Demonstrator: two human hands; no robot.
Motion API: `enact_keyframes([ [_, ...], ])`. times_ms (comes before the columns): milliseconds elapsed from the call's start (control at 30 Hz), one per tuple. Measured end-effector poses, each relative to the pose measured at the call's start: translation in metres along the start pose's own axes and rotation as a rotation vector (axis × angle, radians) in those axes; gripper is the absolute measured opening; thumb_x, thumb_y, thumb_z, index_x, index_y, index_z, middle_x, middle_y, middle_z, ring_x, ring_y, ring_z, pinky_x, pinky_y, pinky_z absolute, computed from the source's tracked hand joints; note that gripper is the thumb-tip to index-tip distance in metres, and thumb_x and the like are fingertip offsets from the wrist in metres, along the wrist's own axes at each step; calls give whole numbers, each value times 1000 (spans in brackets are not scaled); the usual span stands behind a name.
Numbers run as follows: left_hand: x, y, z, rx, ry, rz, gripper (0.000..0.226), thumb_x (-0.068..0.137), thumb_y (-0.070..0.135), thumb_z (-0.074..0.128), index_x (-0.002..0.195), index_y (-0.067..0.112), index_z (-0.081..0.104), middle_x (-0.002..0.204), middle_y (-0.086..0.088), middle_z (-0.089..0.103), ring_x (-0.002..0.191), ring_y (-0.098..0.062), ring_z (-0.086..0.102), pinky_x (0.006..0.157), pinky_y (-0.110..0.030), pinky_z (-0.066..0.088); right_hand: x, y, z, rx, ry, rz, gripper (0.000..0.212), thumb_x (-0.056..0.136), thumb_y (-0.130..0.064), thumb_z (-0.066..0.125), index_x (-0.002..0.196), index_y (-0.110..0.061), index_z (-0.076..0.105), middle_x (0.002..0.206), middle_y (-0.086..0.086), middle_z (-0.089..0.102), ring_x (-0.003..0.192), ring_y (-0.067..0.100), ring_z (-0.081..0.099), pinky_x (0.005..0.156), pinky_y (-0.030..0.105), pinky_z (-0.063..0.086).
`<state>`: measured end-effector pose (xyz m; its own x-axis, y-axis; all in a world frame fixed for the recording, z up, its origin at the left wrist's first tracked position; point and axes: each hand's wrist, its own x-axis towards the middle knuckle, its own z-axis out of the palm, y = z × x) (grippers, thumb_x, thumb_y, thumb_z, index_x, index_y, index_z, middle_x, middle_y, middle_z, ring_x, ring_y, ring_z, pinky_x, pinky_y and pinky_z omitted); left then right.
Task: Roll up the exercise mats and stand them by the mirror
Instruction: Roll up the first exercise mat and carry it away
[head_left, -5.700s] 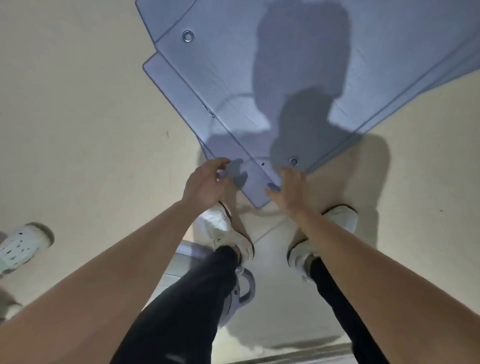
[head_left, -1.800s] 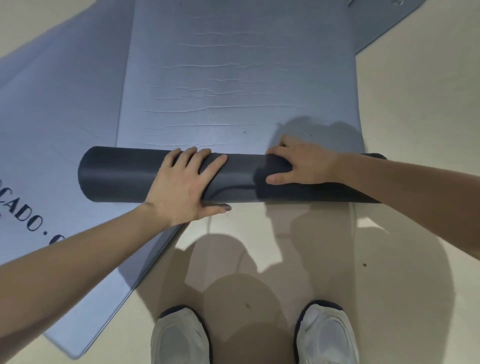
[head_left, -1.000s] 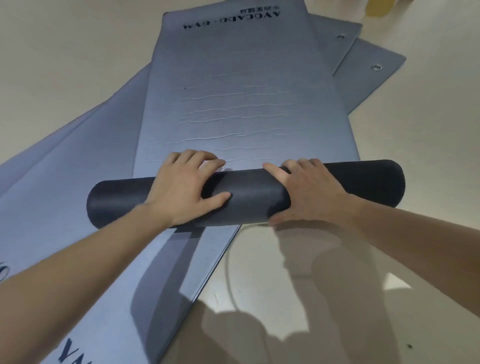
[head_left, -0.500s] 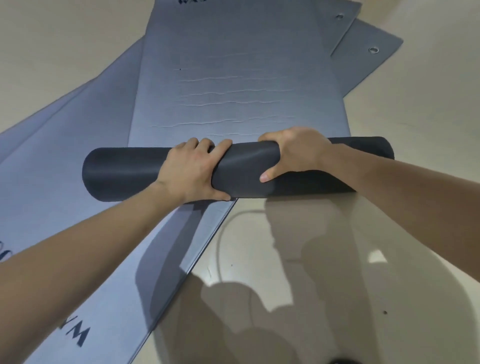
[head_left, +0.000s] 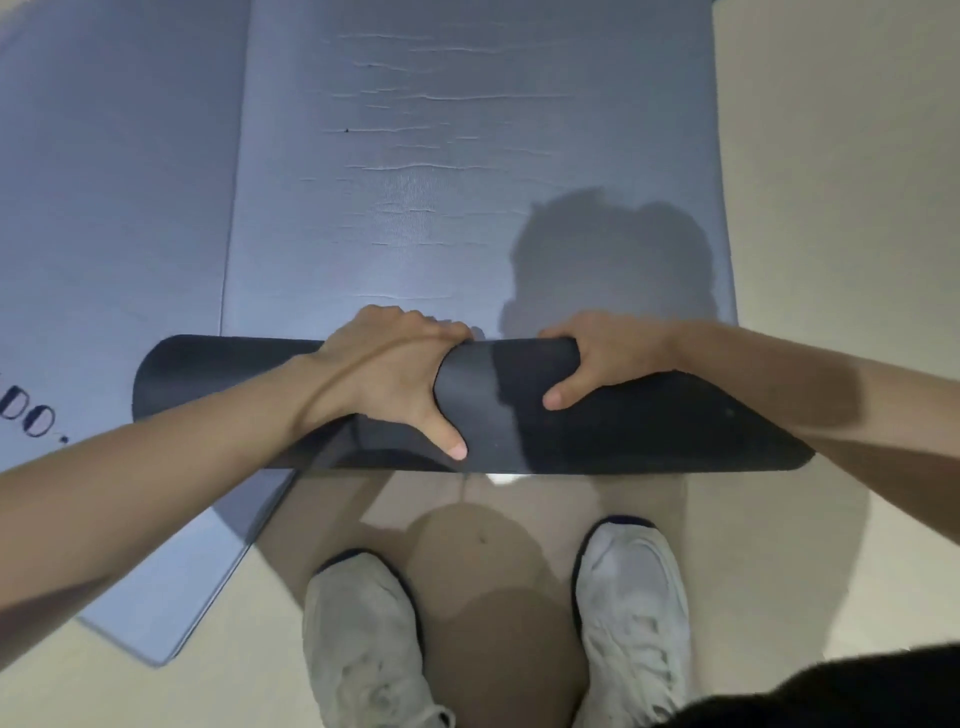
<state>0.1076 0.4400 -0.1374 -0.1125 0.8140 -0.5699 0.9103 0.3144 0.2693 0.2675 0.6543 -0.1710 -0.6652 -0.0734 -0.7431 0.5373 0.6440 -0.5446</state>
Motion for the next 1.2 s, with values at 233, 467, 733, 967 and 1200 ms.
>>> enact_keyframes([
  [233, 14, -5, 16, -24, -94, 41, 107, 33, 99, 67, 125, 49, 51, 113, 20, 67, 98, -19, 63, 81, -38, 52, -32, 2, 43, -288, 362, -16, 95, 74, -89, 55, 149, -32, 41, 133, -3, 52, 117, 18, 52, 102, 42, 46],
  [467, 32, -18, -2, -154, -175, 11, 95, 34, 96, 72, 119, 57, 53, 107, 27, 68, 101, -12, 64, 84, -36, 49, -50, -7, 126, -632, 611, 29, 119, 72, -94, 43, 163, -21, 16, 164, 17, 27, 150, 40, 26, 121, 63, 22],
  [733, 13, -26, -6, 70, 237, 51, 87, 60, 96, 49, 133, 50, 53, 123, 19, 63, 116, -16, 59, 74, -34, 37, -36, -3, 81, -642, 555, -19, 120, 68, -97, 47, 160, -26, 18, 158, 5, 38, 141, 31, 39, 119, 51, 31],
  [967, -12, 8, 27, 125, 611, 123, 66, 85, 61, 53, 133, 18, 67, 128, 1, 68, 109, -27, 64, 83, -39, 51, -24, -17, 0, -270, 267, -27, 96, 69, -86, 67, 147, -38, 38, 131, -12, 60, 114, 16, 57, 94, 36, 43],
  [1200, 8, -1, 30, 349, 507, 14, 102, 84, 84, 45, 156, 12, 40, 148, -18, 52, 128, -45, 52, 109, -55, 38, -15, -18, -38, -159, 257, 40, 87, 71, -82, 70, 143, -38, 50, 134, -12, 62, 117, 14, 60, 108, 41, 46],
])
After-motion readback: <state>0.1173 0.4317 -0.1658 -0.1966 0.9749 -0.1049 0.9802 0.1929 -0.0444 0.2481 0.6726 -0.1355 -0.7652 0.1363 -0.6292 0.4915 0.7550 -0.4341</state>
